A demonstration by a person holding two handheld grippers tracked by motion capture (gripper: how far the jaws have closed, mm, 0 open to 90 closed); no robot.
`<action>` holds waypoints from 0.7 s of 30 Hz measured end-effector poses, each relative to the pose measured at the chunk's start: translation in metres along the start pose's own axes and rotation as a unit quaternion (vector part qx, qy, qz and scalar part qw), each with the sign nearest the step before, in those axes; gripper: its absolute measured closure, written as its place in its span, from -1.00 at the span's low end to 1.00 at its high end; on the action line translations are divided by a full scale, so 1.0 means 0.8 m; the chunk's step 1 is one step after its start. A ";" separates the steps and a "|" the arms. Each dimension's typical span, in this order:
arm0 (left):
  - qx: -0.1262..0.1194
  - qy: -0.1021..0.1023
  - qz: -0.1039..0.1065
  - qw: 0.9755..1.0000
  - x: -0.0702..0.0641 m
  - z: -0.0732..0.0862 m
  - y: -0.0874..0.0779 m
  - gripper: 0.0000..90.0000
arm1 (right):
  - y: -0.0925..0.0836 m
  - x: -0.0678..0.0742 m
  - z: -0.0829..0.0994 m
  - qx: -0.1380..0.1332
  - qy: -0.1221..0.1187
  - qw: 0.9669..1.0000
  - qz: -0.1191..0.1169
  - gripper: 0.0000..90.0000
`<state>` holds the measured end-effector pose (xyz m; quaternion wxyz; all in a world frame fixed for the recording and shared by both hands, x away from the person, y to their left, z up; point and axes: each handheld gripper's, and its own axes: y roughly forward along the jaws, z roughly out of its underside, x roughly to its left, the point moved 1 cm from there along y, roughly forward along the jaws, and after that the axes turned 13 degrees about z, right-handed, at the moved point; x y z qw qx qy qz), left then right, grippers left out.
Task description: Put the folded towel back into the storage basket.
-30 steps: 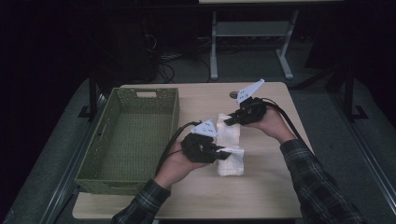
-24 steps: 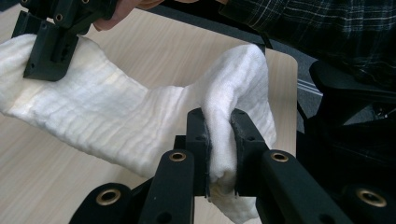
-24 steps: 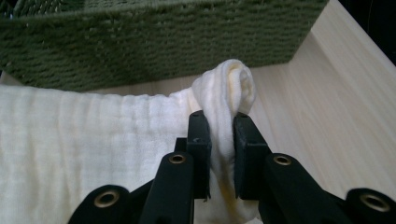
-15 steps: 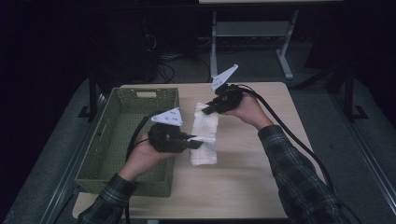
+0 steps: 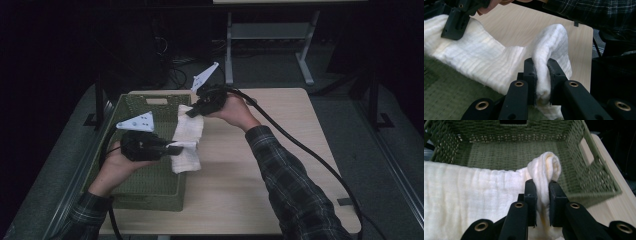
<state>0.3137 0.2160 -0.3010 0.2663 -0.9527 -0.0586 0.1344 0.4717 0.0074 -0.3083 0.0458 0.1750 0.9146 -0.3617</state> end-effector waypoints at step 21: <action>0.017 -0.052 -0.029 0.998 0.015 0.073 -0.036 0.76 | 0.083 0.030 -0.022 0.010 -0.002 1.000 -0.028 0.76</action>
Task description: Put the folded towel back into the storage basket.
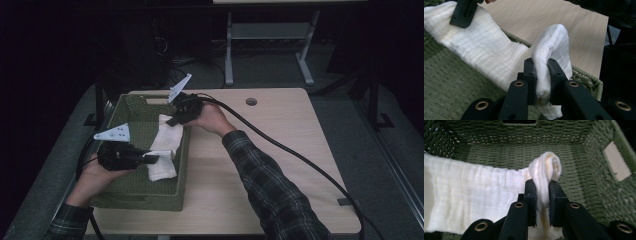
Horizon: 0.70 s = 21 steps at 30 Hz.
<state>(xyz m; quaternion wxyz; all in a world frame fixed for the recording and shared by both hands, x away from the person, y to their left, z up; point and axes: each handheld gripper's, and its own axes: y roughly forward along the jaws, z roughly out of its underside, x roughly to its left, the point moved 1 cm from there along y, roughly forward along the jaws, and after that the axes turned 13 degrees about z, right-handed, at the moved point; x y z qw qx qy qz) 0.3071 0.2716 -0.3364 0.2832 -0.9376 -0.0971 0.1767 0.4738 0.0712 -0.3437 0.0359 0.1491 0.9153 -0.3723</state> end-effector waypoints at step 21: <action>-0.011 0.001 -0.014 1.000 0.006 0.004 0.017 -0.13 | 0.034 -0.012 0.010 0.003 0.002 1.000 0.001 0.76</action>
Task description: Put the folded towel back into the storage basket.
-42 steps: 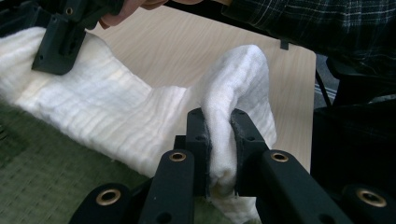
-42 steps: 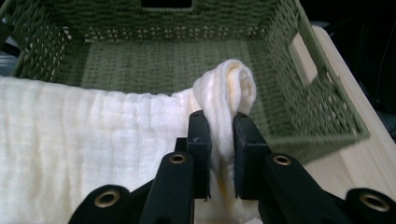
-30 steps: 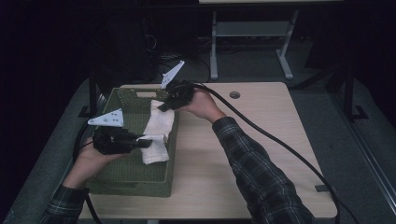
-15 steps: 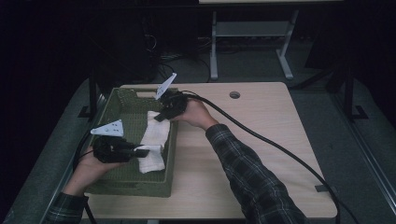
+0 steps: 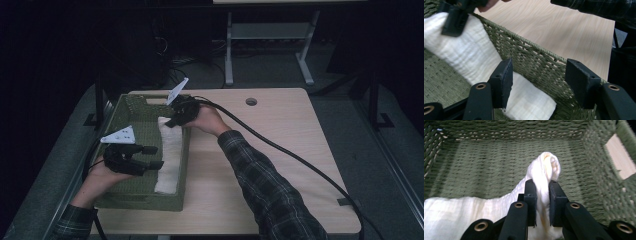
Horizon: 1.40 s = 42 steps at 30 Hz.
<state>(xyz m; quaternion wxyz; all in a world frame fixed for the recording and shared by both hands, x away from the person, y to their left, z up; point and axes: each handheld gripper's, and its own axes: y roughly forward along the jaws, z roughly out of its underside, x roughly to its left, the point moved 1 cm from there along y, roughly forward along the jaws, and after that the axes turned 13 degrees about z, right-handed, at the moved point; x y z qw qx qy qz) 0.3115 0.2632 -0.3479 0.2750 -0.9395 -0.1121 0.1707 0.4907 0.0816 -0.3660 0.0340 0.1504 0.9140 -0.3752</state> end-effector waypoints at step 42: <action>0.001 0.015 0.002 1.000 -0.028 -0.095 0.110 -0.36 | -0.138 -0.035 0.071 -0.039 0.049 0.994 0.093 -0.21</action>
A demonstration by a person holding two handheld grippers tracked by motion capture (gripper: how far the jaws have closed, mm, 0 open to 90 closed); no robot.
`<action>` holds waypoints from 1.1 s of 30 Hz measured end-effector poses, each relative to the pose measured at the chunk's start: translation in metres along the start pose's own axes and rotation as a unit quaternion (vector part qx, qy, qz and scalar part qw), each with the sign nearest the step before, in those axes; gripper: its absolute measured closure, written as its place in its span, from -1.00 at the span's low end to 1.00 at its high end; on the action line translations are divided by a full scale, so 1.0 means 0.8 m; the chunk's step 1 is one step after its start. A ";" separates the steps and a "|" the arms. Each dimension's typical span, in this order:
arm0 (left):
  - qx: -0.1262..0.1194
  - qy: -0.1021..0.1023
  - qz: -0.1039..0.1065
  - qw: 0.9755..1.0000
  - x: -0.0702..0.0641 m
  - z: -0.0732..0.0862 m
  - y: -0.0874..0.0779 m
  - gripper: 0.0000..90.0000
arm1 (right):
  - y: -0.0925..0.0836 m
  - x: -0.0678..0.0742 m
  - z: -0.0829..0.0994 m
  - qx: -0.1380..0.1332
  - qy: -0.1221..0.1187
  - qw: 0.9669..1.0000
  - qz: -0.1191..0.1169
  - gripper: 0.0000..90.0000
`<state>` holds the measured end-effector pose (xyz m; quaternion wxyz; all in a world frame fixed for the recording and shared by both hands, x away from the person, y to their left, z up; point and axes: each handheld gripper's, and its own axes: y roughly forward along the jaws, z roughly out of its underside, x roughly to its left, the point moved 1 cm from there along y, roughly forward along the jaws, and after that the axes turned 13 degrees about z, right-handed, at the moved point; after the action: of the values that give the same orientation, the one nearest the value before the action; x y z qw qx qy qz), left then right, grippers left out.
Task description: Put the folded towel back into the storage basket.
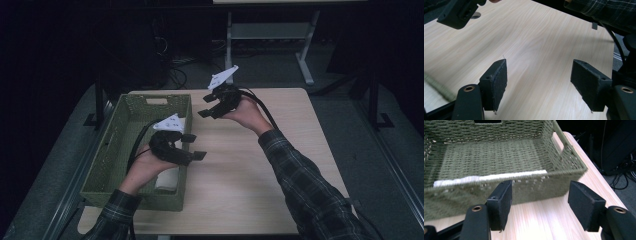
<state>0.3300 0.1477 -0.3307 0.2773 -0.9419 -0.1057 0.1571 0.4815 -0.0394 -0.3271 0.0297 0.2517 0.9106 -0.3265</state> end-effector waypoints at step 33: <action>0.035 0.012 0.017 0.999 -0.046 0.013 0.185 -0.43 | -0.086 -0.006 0.188 0.021 0.084 0.995 0.044 -0.36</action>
<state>0.3085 0.0203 -0.4120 0.3090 -0.9351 -0.0807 0.1538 0.4363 -0.1790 -0.4043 -0.0382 0.3188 0.8907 -0.3218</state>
